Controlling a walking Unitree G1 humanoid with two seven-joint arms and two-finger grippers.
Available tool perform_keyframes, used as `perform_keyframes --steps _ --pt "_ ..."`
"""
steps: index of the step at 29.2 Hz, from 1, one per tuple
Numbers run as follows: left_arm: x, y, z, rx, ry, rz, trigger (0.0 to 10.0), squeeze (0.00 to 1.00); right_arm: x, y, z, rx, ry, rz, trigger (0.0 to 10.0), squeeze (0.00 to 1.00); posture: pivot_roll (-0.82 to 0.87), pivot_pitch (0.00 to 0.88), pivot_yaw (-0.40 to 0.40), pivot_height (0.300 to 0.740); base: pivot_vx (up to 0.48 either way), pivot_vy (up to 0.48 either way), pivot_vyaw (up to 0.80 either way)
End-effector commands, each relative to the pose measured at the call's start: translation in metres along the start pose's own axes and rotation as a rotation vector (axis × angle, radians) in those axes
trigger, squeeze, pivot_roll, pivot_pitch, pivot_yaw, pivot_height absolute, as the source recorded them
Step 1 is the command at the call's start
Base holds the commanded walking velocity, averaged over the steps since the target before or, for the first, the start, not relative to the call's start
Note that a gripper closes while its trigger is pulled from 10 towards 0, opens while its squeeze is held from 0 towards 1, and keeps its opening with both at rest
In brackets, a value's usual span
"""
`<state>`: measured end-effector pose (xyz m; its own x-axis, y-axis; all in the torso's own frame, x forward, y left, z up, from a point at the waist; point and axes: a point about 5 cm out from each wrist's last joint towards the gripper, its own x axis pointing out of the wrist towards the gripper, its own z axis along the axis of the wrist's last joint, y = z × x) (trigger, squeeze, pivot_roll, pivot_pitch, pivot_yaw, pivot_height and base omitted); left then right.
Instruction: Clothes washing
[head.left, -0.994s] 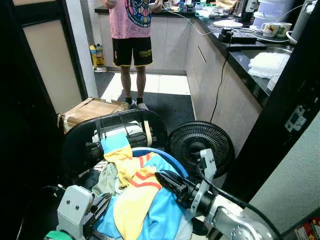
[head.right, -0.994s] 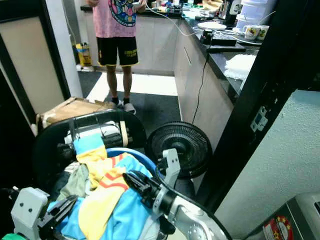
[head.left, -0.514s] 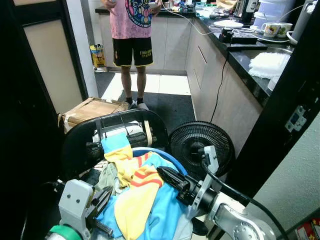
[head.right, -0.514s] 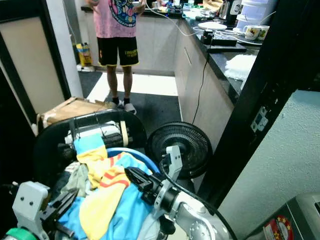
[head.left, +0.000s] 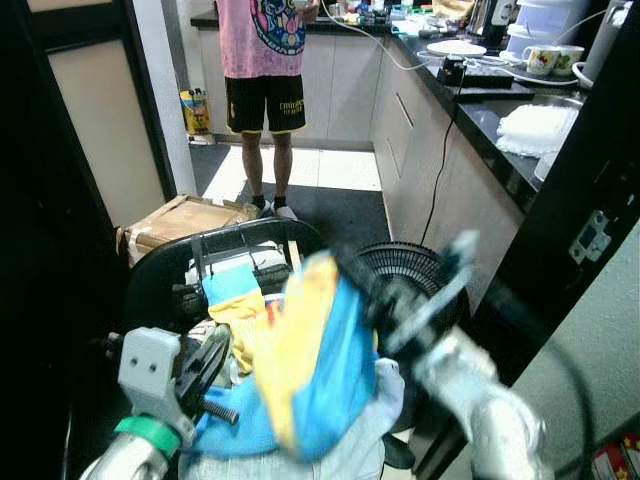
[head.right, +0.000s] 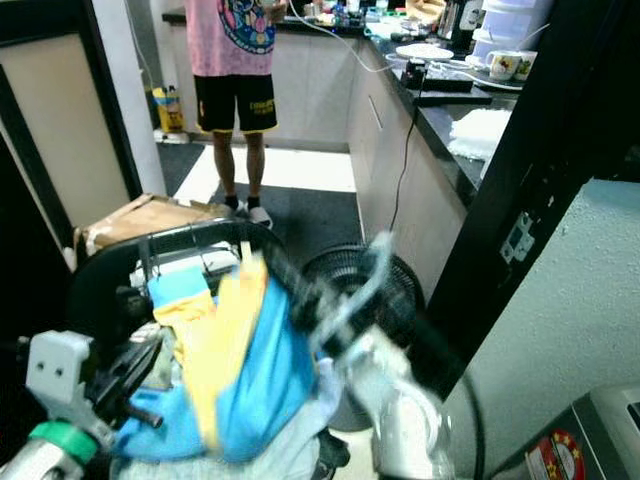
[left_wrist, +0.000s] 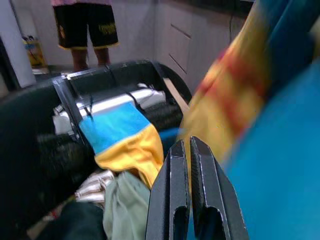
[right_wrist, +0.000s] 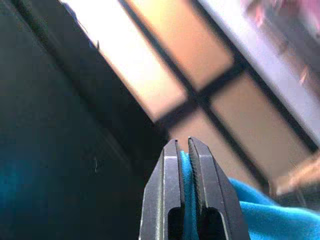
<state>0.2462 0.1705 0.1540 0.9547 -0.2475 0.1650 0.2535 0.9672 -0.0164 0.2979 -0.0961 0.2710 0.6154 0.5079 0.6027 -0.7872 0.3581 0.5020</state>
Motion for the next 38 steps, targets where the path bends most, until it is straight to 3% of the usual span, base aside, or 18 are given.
perform_keyframes --steps 1,3,6,12,13,14,15,22,26,38 --pt "0.004 -0.001 -0.004 -0.003 0.030 0.012 10.0 0.00 0.000 -0.004 0.021 0.007 -0.130 -0.044 0.0 0.00 0.00 0.017 0.010 0.740 0.000 0.000 0.00" --pt "0.011 -0.004 0.003 -0.010 0.010 -0.006 10.0 0.00 0.002 -0.007 0.029 -0.023 -0.161 -0.083 0.0 0.00 0.00 0.013 0.010 0.740 0.000 0.000 0.00" --pt "0.025 -0.009 0.019 -0.033 -0.034 -0.014 10.0 0.00 0.000 -0.024 0.030 -0.177 -0.108 -0.217 0.0 0.00 0.00 0.007 0.005 0.740 0.000 0.000 0.00" --pt "0.028 -0.007 0.021 -0.070 -0.044 0.016 10.0 0.00 -0.002 -0.031 0.020 -0.253 -0.039 -0.280 0.0 0.00 -0.01 0.004 0.008 0.740 0.000 0.000 0.00" --pt "0.030 -0.006 0.019 -0.098 -0.030 0.044 10.0 0.00 -0.002 -0.033 0.016 -0.298 -0.007 -0.306 4.5 0.00 -0.01 0.009 0.021 0.740 0.000 0.000 0.00" --pt "0.030 -0.006 0.019 -0.098 -0.030 0.044 10.0 0.00 -0.002 -0.033 0.016 -0.298 -0.007 -0.306 4.5 0.00 -0.01 0.009 0.021 0.740 0.000 0.000 0.00" --pt "0.031 -0.006 0.016 -0.117 -0.012 0.067 10.0 0.00 -0.002 -0.034 0.012 -0.325 0.023 -0.326 10.0 0.00 -0.01 0.014 0.021 0.740 0.000 0.000 0.00" --pt "0.037 -0.009 0.015 -0.123 0.022 0.068 10.0 0.00 0.000 -0.035 0.012 -0.352 0.024 -0.354 10.0 0.00 -0.01 0.009 0.013 0.740 0.000 0.000 -0.19" --pt "0.044 -0.015 0.022 -0.044 -0.002 0.014 10.0 0.00 0.006 -0.038 0.016 -0.369 -0.020 -0.370 10.0 0.00 0.00 0.007 0.005 0.740 0.000 0.000 -0.80" --pt "0.040 -0.021 0.019 -0.019 0.025 0.001 10.0 0.00 0.008 -0.039 0.021 -0.361 -0.049 -0.384 10.0 0.00 0.01 0.009 0.013 0.740 0.000 0.000 -0.80"
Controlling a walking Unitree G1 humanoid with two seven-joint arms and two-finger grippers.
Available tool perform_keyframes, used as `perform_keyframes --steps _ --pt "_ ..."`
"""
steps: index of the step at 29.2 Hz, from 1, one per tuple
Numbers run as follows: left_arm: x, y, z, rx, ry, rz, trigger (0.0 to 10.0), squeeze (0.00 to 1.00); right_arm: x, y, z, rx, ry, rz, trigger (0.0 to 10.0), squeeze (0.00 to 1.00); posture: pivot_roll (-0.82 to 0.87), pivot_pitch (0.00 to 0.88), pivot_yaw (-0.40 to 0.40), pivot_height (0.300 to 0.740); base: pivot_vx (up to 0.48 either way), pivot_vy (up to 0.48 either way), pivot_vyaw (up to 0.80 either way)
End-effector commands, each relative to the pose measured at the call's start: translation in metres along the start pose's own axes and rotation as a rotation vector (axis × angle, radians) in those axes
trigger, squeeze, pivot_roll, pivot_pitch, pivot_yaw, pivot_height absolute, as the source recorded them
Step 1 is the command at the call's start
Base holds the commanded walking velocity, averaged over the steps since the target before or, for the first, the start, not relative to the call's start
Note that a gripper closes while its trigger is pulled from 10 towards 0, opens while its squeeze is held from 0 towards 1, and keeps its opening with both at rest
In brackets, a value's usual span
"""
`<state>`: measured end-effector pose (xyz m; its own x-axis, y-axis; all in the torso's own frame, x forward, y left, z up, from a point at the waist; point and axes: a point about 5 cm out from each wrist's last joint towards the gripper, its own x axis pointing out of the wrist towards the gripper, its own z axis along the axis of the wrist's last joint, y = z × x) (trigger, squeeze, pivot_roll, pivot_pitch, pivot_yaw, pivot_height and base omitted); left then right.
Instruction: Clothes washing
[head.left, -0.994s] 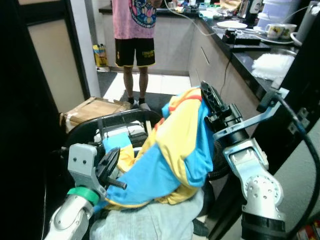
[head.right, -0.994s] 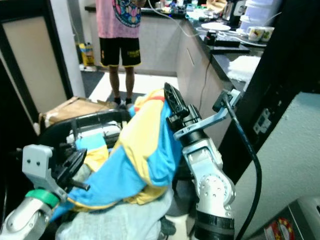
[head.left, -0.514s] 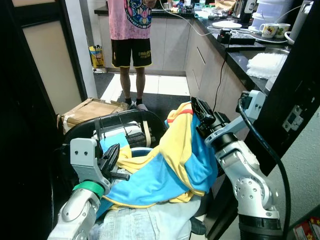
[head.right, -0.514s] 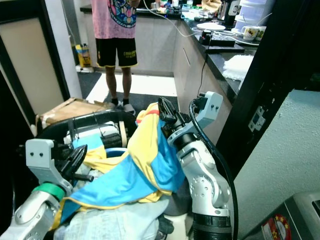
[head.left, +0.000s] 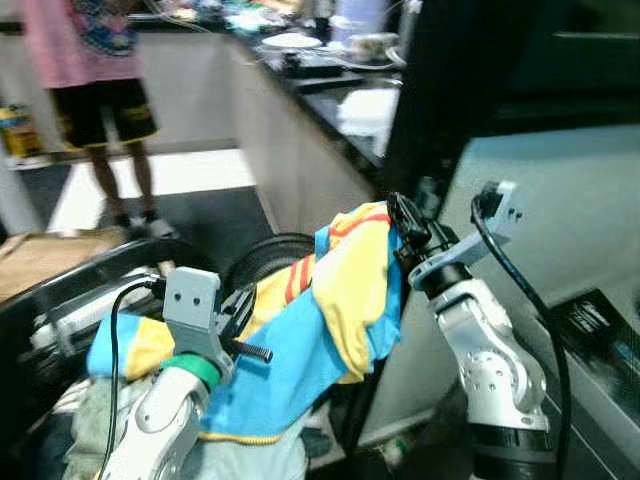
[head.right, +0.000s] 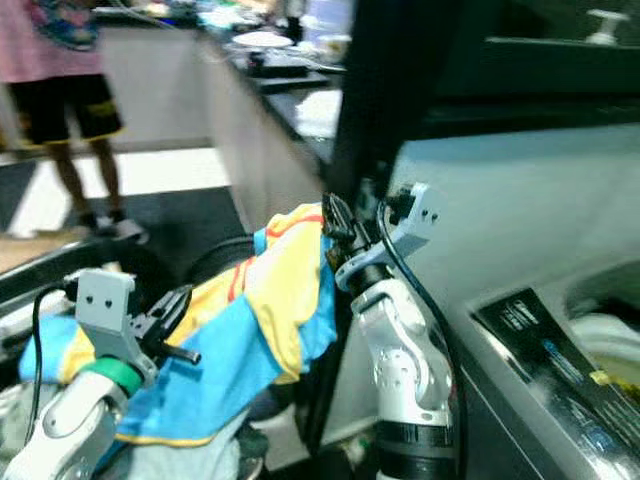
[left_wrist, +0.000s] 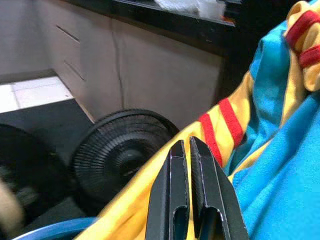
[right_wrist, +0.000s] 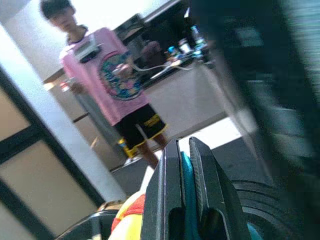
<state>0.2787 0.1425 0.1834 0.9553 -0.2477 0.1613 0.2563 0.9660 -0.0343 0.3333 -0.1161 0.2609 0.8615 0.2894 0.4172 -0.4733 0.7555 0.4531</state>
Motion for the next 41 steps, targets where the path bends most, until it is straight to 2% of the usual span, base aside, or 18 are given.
perform_keyframes --steps 1,4,10,22,26,29,30,34,36,41 --pt "-0.002 -0.001 -0.003 -0.001 0.022 0.001 10.0 0.00 0.002 -0.001 0.010 -0.008 -0.048 -0.010 10.0 0.00 0.01 0.009 0.013 0.740 0.000 0.000 -0.80" --pt "-0.002 -0.001 -0.003 -0.002 0.023 0.001 10.0 0.00 0.003 -0.002 0.012 -0.003 -0.058 -0.011 10.0 0.00 0.01 0.009 0.013 0.740 0.000 0.000 -0.80" --pt "-0.001 0.002 0.000 0.000 0.021 -0.004 10.0 0.00 0.014 0.002 0.033 0.012 -0.146 0.009 10.0 0.00 0.02 0.007 0.019 0.740 0.000 0.000 -0.80" --pt "-0.001 0.001 0.000 0.009 0.015 -0.007 10.0 0.00 0.020 -0.003 0.037 -0.020 -0.161 0.001 10.0 0.00 0.02 0.009 0.014 0.740 0.000 0.000 -0.80" --pt "0.000 -0.005 0.004 0.018 -0.013 -0.059 10.0 0.00 0.028 -0.009 0.046 -0.029 -0.198 -0.025 10.0 0.00 0.02 0.008 0.013 0.740 0.000 0.000 -0.80" --pt "-0.002 -0.010 0.007 -0.002 -0.026 -0.104 10.0 0.00 0.032 -0.012 0.051 -0.031 -0.219 -0.040 10.0 0.00 0.02 0.008 0.012 0.740 0.000 0.000 -0.80" --pt "-0.003 -0.014 0.008 -0.032 -0.032 -0.117 10.0 0.00 0.035 -0.014 0.057 -0.039 -0.238 -0.053 10.0 0.00 0.02 0.008 0.011 0.740 0.000 0.000 -0.80" --pt "-0.003 -0.012 0.007 -0.034 -0.020 -0.092 10.0 0.00 0.035 -0.016 0.059 -0.046 -0.249 -0.061 10.0 0.00 0.02 0.008 0.011 0.740 0.000 0.000 -0.80" --pt "-0.001 -0.007 0.006 -0.035 -0.005 -0.047 10.0 0.00 0.035 -0.017 0.060 -0.058 -0.252 -0.067 10.0 0.00 0.03 0.010 0.009 0.740 0.000 0.000 -0.80" --pt "0.000 -0.002 0.007 0.001 -0.003 -0.024 10.0 0.00 0.036 -0.018 0.062 -0.078 -0.258 -0.068 10.0 0.00 0.02 0.011 0.010 0.740 0.000 0.000 -0.80"
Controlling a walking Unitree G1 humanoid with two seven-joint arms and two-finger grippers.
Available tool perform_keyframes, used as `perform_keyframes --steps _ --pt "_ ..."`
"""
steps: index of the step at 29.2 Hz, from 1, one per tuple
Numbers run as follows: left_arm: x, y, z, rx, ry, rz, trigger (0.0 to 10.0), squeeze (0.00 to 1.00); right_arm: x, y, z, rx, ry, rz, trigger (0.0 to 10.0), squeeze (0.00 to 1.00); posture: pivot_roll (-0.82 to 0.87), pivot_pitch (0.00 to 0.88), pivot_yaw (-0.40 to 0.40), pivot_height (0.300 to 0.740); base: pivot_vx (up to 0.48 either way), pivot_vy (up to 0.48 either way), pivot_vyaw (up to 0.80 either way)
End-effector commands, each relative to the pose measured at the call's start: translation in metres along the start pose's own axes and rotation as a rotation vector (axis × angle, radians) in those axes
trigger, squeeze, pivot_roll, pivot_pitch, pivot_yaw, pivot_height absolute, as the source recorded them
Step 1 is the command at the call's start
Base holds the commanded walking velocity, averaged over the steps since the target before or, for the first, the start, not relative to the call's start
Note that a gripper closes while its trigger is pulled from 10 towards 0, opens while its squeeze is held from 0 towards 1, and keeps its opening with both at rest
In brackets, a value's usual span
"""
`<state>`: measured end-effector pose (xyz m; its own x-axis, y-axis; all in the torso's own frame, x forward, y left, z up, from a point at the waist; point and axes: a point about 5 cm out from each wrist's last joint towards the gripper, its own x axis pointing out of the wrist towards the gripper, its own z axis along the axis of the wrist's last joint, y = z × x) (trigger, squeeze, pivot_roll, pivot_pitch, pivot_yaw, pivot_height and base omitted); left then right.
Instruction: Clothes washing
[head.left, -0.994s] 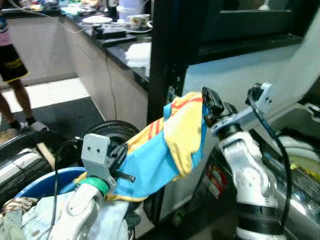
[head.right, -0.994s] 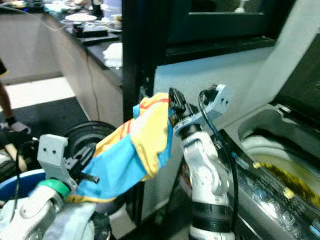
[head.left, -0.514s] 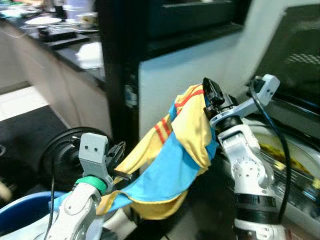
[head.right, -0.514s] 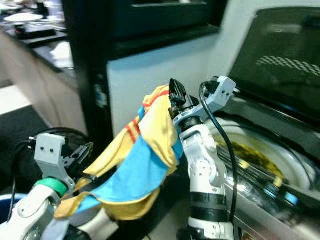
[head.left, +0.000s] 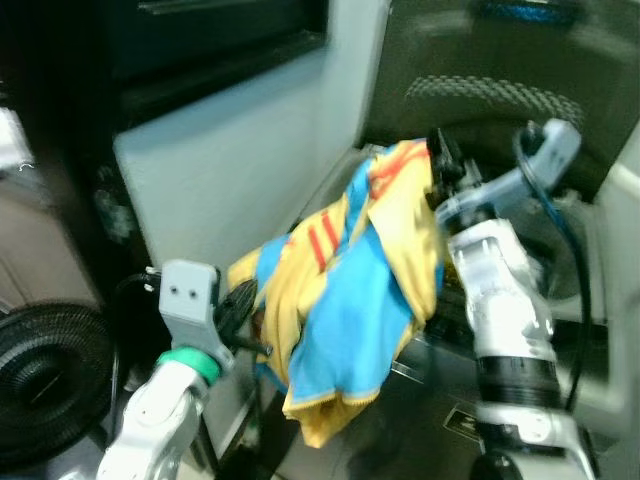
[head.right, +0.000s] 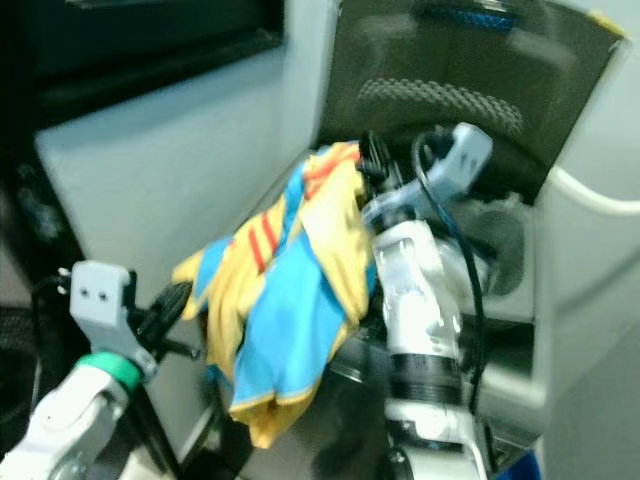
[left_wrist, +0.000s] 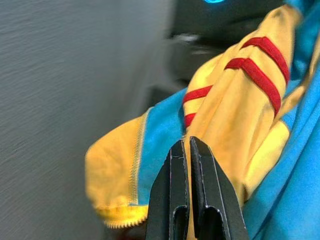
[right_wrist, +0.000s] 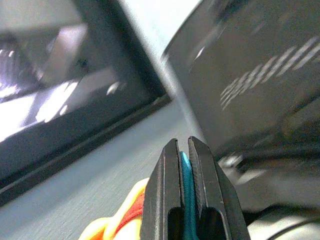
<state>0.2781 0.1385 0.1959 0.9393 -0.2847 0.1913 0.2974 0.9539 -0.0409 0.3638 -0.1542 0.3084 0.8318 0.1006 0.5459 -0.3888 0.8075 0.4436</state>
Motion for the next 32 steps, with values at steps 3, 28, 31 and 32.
perform_keyframes --steps 3,28,31,32 --pt "-0.001 0.005 -0.001 0.023 0.009 0.025 10.0 0.00 0.006 0.005 0.012 -0.015 -0.058 0.017 10.0 0.00 0.02 0.010 0.011 0.740 0.000 0.000 -0.80" --pt "-0.005 0.014 0.003 -0.018 -0.018 0.091 10.0 0.00 0.018 0.033 0.011 -0.050 -0.046 0.132 10.0 0.00 0.02 0.009 -0.005 0.740 0.000 0.000 -0.80" --pt "-0.006 0.013 0.004 -0.022 -0.028 0.087 10.0 0.00 0.018 0.035 0.010 -0.059 -0.045 0.141 10.0 0.00 0.02 0.009 -0.006 0.740 0.000 0.000 -0.80" --pt "-0.006 0.013 0.004 -0.022 -0.028 0.087 10.0 0.00 0.018 0.035 0.010 -0.059 -0.045 0.141 10.0 0.00 0.02 0.009 -0.006 0.740 0.000 0.000 -0.80"
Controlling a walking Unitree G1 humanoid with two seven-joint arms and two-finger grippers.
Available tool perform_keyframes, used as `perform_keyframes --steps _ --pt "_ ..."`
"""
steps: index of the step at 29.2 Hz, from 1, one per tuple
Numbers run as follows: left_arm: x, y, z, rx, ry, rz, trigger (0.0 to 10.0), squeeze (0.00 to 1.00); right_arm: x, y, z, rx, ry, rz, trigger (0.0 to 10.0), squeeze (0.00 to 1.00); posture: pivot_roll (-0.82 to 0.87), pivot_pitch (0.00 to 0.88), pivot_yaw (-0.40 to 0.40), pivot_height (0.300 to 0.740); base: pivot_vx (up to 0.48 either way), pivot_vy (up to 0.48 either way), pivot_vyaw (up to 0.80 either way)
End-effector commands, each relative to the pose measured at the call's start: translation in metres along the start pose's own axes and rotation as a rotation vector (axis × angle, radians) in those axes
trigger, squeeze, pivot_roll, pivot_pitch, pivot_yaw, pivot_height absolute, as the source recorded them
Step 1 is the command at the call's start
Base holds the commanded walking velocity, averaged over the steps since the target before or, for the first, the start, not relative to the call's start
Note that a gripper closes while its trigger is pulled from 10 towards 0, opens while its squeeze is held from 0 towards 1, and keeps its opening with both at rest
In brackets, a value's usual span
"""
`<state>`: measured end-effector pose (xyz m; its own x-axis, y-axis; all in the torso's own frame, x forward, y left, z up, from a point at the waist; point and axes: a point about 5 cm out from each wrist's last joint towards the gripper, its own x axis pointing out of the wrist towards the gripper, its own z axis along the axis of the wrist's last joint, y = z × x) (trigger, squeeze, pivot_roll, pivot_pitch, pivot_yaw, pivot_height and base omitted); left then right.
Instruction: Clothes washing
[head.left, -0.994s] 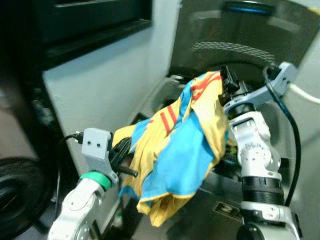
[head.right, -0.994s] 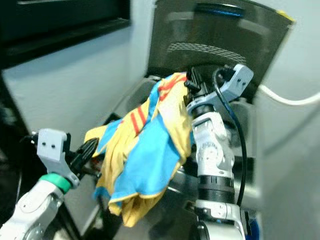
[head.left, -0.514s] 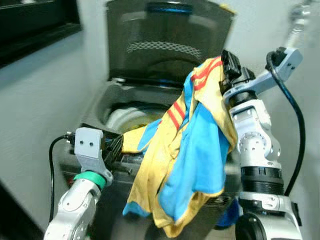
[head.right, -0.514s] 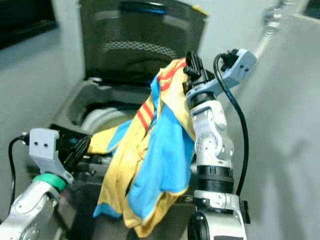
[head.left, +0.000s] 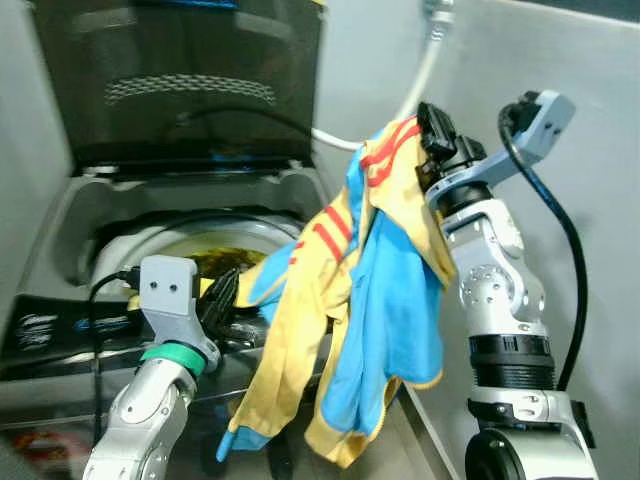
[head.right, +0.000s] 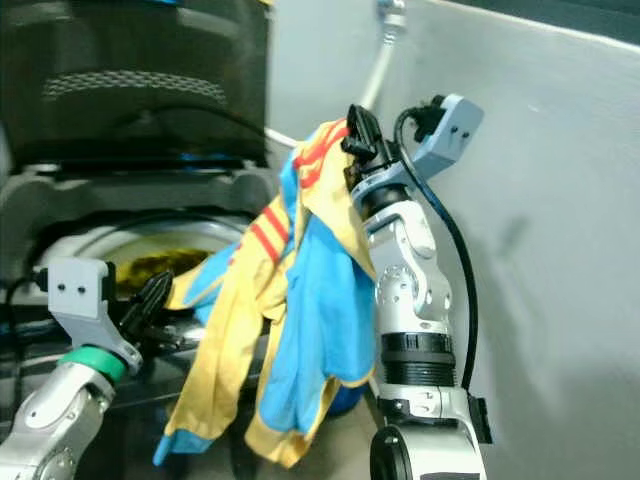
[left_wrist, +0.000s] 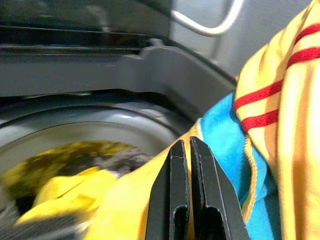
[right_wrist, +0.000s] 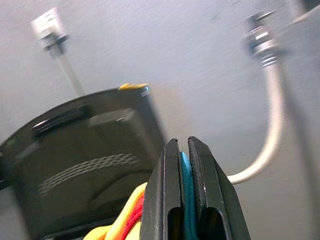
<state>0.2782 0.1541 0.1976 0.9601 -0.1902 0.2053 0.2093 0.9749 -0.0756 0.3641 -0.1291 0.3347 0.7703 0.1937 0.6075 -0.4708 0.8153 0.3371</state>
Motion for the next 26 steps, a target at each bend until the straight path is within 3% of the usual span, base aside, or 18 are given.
perform_keyframes --steps 1,8,22,26 --pt "-0.002 -0.001 0.001 -0.006 -0.007 -0.009 10.0 0.00 0.002 0.003 0.006 -0.014 -0.027 0.014 10.0 0.00 0.02 0.009 -0.006 0.740 0.000 0.000 -0.80" --pt "-0.004 0.000 0.008 -0.028 -0.054 -0.007 10.0 0.00 -0.002 0.017 -0.002 -0.036 0.011 0.106 10.0 0.00 0.03 0.014 -0.009 0.740 0.000 0.471 0.00" --pt "-0.006 -0.001 0.009 -0.020 -0.064 -0.007 10.0 0.00 -0.003 0.019 -0.006 -0.031 0.027 0.118 10.0 0.00 0.03 0.014 -0.013 0.740 0.000 0.000 0.00" --pt "-0.006 -0.001 0.008 -0.017 -0.060 -0.009 10.0 0.00 0.002 0.022 -0.015 -0.013 0.085 0.143 10.0 0.00 0.01 0.020 -0.001 0.740 0.000 0.000 0.00"
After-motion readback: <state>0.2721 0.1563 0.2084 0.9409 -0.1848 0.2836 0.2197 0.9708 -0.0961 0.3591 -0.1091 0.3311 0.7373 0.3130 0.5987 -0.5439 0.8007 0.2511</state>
